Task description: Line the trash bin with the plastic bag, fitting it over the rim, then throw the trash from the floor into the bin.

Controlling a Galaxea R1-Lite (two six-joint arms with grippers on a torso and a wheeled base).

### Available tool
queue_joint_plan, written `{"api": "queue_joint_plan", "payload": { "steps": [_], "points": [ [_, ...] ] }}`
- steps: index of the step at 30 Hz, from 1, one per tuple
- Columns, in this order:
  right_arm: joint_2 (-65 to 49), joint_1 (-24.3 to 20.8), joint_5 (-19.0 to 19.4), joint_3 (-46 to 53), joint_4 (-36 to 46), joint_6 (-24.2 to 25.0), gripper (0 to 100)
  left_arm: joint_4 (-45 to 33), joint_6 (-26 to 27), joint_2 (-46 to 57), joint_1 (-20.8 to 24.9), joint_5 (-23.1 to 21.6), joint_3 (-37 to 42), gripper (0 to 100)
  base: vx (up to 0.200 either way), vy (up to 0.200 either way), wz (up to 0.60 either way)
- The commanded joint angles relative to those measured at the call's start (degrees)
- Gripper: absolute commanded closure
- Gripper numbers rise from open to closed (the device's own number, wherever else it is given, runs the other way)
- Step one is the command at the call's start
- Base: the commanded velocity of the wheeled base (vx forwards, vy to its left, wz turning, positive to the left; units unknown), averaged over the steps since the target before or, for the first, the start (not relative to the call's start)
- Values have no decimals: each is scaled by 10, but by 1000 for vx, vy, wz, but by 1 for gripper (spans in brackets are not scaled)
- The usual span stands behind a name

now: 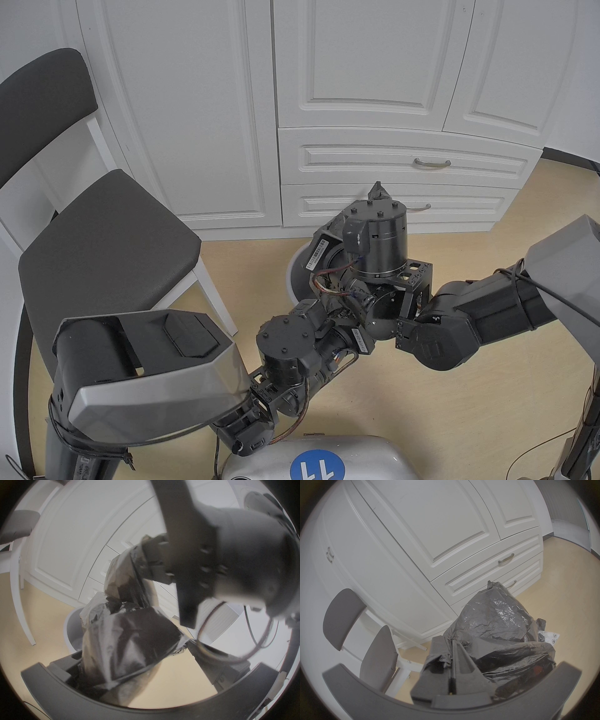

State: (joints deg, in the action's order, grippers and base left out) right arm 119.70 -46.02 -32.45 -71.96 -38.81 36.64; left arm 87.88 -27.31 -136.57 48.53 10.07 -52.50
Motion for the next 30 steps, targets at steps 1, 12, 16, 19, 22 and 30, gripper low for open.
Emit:
{"api": "queue_joint_plan", "payload": {
  "steps": [1, 12, 16, 19, 22, 30],
  "points": [
    [10, -2, -15, -15, 1, -1, 100, 0, 20, -9, 26, 23, -4, 0, 0, 0, 0],
    [8, -7, -26, -19, 1, 0, 100, -2, 96, -65, 67, 174, -98, 0, 0, 0, 0],
    [10, -9, -26, -18, 1, -1, 100, -3, 115, -83, 76, 229, -126, 0, 0, 0, 0],
    [11, -11, -26, -18, 1, 0, 100, -3, 130, -100, 79, 264, -153, 0, 0, 0, 0],
    [8, -11, -27, -18, 1, 0, 100, -2, 155, -119, 76, 286, -182, 0, 0, 0, 0],
    [-1, -11, -43, -19, 2, -2, 100, 0, 197, -149, 57, 306, -226, 0, 0, 0, 0]
  ]
}}
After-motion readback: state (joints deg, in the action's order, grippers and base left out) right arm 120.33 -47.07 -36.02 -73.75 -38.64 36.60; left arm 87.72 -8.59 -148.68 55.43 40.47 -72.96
